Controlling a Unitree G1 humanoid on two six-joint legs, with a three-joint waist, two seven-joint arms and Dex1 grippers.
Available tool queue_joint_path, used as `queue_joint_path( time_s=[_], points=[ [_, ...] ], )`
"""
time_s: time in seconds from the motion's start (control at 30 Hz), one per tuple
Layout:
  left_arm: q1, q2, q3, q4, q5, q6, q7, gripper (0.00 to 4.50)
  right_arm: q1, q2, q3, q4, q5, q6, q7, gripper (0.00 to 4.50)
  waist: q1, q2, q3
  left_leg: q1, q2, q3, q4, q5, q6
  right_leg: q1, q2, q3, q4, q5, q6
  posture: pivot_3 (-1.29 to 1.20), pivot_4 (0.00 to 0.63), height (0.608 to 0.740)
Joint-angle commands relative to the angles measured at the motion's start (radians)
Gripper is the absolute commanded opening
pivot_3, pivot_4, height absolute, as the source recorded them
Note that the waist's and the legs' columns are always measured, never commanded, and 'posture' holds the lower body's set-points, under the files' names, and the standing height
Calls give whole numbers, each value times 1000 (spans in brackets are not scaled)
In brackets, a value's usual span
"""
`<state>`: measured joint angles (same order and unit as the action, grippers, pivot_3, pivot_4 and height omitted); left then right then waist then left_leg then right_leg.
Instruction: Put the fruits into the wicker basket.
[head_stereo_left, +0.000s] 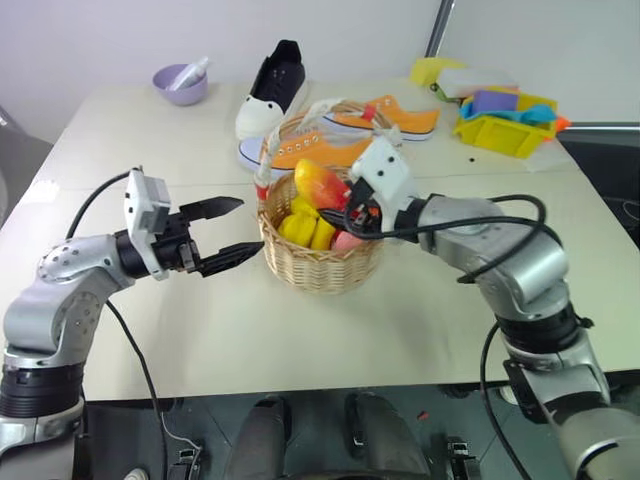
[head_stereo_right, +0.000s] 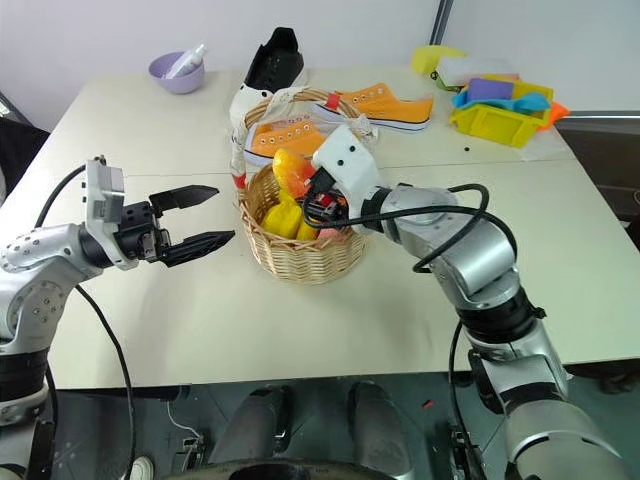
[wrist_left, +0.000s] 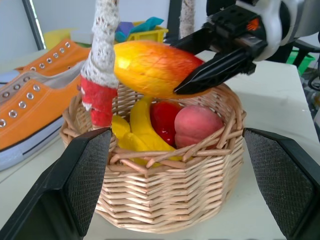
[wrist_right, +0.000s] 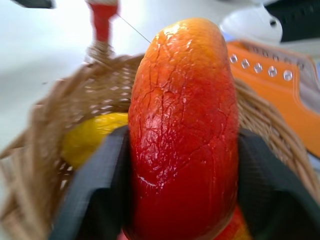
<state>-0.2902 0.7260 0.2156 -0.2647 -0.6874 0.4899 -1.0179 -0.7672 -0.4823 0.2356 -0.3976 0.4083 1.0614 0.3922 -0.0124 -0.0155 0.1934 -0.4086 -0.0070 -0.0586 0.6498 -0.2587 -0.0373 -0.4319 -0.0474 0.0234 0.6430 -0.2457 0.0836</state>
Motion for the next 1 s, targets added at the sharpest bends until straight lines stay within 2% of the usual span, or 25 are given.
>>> queue_joint_path(
  time_s=[0.03,0.13,0.27,0.4,0.5,0.67,0.73,0.8,0.87,1.0],
  points=[
    [3,-5,13,-54,-17,-3,19,4500,13,-27,-42,-118,7,-64,46,4410,1,0,0,0,0,0,0,0,0,0,0,0,0,0,0,0,150,738],
    [3,-22,6,-62,-7,-14,41,4500,94,-45,-143,-221,93,-96,113,4410,1,0,0,1,0,0,0,0,0,0,1,-1,1,0,0,0,150,738],
    [-5,-45,-7,-73,-5,-15,59,4500,274,-104,-294,-337,204,-106,191,4410,1,0,0,3,1,0,1,0,0,3,3,-2,2,0,0,0,150,738],
    [-7,-56,-15,-74,-14,-8,61,4500,396,-138,-369,-319,190,-105,149,4410,-4,0,0,4,1,1,1,0,0,4,3,-2,3,0,0,0,150,738],
    [-12,-61,-23,-69,-14,-7,58,4500,395,-109,-371,-242,141,-144,91,4410,-9,0,0,8,1,2,1,0,0,5,4,1,5,0,0,0,150,738],
    [-18,-71,-35,-70,-12,-10,65,4500,299,-40,-334,-50,20,-233,-23,4410,-6,0,0,10,2,4,0,0,0,6,7,1,6,0,-1,0,150,738],
    [-14,-75,-34,-79,-18,-8,69,4500,250,-7,-330,14,14,-256,-29,3897,-6,0,0,10,2,4,0,0,0,6,7,1,6,0,-1,0,150,738],
    [-8,-76,-32,-85,-19,-7,71,4500,222,15,-324,44,11,-276,-24,3129,-5,0,0,10,2,4,0,0,0,6,7,1,6,0,-1,0,150,738],
    [1,-77,-28,-92,-18,-9,73,4500,199,34,-314,71,2,-292,-27,2217,-5,0,0,10,2,3,-1,0,0,6,7,1,6,0,-1,0,150,738],
    [13,-78,-23,-102,-19,-9,78,4500,191,46,-319,79,1,-298,-25,66,-2,0,0,9,2,3,-1,0,0,6,6,1,6,0,-1,0,150,738]
  ],
)
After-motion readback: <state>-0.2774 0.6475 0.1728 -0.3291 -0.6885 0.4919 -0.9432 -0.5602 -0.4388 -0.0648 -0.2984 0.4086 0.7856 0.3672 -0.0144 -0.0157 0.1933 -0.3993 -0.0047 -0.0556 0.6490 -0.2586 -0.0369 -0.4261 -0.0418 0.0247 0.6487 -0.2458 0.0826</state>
